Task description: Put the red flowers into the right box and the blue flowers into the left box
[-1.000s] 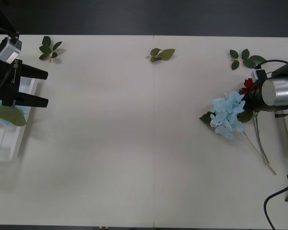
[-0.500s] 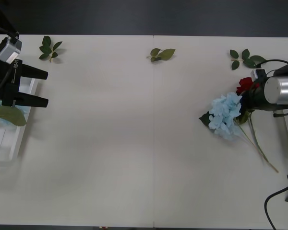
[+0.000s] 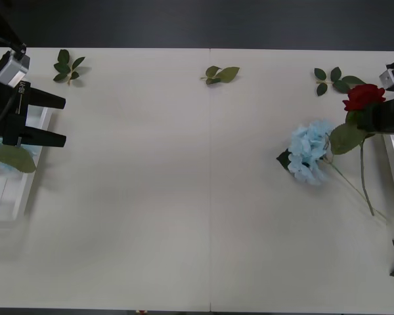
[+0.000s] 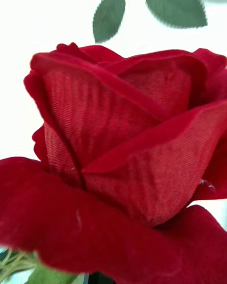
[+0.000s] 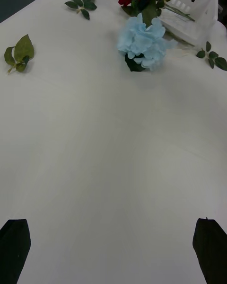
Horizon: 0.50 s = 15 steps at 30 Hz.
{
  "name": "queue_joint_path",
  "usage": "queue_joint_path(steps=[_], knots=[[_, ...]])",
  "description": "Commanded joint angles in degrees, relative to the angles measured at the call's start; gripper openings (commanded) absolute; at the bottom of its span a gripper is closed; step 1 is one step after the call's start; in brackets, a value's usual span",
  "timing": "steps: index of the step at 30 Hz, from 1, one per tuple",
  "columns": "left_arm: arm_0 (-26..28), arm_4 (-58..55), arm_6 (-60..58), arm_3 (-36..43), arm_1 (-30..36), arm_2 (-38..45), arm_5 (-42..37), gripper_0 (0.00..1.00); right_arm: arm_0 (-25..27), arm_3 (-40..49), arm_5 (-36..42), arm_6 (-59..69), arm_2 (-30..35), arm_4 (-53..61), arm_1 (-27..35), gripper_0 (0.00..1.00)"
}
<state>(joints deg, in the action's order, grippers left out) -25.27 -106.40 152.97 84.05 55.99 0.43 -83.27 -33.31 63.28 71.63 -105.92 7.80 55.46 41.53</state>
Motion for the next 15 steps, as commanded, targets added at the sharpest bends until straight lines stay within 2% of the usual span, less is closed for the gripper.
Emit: queue_joint_path(steps=[1, 8, 15], knots=[[-2.1, 0.1, 2.0, 0.6, 0.8, 0.6, 0.1, 1.0, -1.7, 0.7, 3.3, -5.3, 2.2, 6.6, 3.1, 0.01], [-2.1, 0.1, 2.0, 0.6, 0.8, 0.6, 0.1, 1.0, -1.7, -2.0, 5.0, -7.5, 3.2, 19.0, 4.3, 0.01], [-2.1, 0.1, 2.0, 0.6, 0.8, 0.6, 0.1, 1.0, -1.7, -3.2, 5.1, -8.0, 2.3, 25.7, 4.3, 0.01]])
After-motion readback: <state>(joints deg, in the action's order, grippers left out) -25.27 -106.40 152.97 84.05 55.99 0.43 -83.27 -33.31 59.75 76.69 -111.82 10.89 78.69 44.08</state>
